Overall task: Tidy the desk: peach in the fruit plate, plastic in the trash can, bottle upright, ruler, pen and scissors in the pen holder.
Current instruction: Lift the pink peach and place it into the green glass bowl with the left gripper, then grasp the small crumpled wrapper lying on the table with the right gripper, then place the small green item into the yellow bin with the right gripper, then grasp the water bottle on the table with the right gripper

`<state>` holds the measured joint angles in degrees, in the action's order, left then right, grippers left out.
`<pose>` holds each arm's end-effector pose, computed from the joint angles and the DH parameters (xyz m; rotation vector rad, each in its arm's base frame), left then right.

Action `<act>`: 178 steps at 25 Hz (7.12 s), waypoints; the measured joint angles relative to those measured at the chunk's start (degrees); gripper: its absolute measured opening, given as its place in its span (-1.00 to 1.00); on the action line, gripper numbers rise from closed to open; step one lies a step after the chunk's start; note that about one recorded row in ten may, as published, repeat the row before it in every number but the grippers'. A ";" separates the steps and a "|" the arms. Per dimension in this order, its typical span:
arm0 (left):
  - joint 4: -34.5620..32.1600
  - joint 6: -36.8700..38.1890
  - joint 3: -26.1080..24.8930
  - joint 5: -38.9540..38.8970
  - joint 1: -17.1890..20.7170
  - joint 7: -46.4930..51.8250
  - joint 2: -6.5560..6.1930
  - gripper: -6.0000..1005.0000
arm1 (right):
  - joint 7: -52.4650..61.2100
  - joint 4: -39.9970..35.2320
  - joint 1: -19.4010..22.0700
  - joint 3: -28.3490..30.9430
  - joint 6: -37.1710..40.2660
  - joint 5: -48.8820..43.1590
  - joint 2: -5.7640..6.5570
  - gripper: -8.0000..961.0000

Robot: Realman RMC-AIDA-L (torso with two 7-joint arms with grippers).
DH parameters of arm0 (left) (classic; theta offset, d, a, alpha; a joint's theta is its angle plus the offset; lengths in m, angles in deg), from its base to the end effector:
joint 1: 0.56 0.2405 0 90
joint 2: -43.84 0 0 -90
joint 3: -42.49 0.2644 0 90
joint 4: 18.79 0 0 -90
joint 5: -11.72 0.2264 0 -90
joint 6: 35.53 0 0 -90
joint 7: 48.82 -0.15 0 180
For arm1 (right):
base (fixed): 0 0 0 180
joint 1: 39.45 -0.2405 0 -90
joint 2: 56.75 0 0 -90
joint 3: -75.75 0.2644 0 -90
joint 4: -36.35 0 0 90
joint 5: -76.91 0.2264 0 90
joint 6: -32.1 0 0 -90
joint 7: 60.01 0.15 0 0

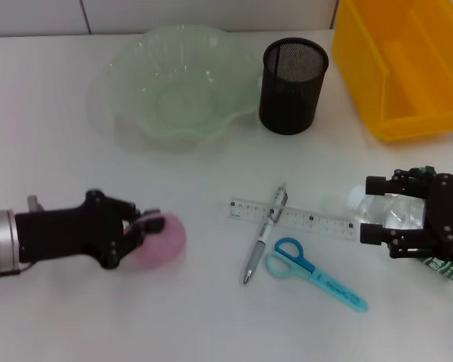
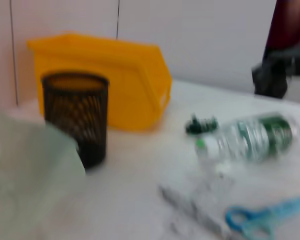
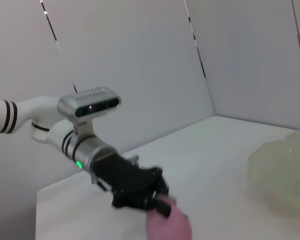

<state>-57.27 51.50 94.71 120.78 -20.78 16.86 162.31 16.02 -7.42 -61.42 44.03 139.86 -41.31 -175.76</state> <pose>-0.3145 0.2987 -0.0280 -2.7945 -0.4228 -0.5601 0.3025 0.2807 0.0252 -2.7918 0.5978 0.8371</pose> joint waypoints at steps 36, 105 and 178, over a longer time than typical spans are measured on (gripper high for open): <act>11.73 -37.00 1.47 -16.81 -20.82 5.01 0.68 -0.06 | 1.45 0.68 0.01 0.82 -0.48 0.42 0.15 0.74; 7.28 4.35 7.10 -13.79 -0.43 -7.22 -0.09 0.62 | 71.31 -14.81 -15.83 -21.45 -25.04 -43.21 0.33 0.03; 7.16 4.88 6.57 -14.31 -0.42 -7.21 -0.09 0.62 | 51.60 -35.59 -17.42 -16.89 7.36 -28.20 6.83 0.73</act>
<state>-50.11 56.38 101.28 106.47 -21.20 9.65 162.22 67.61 -43.00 -78.84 27.14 147.22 -69.51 -168.92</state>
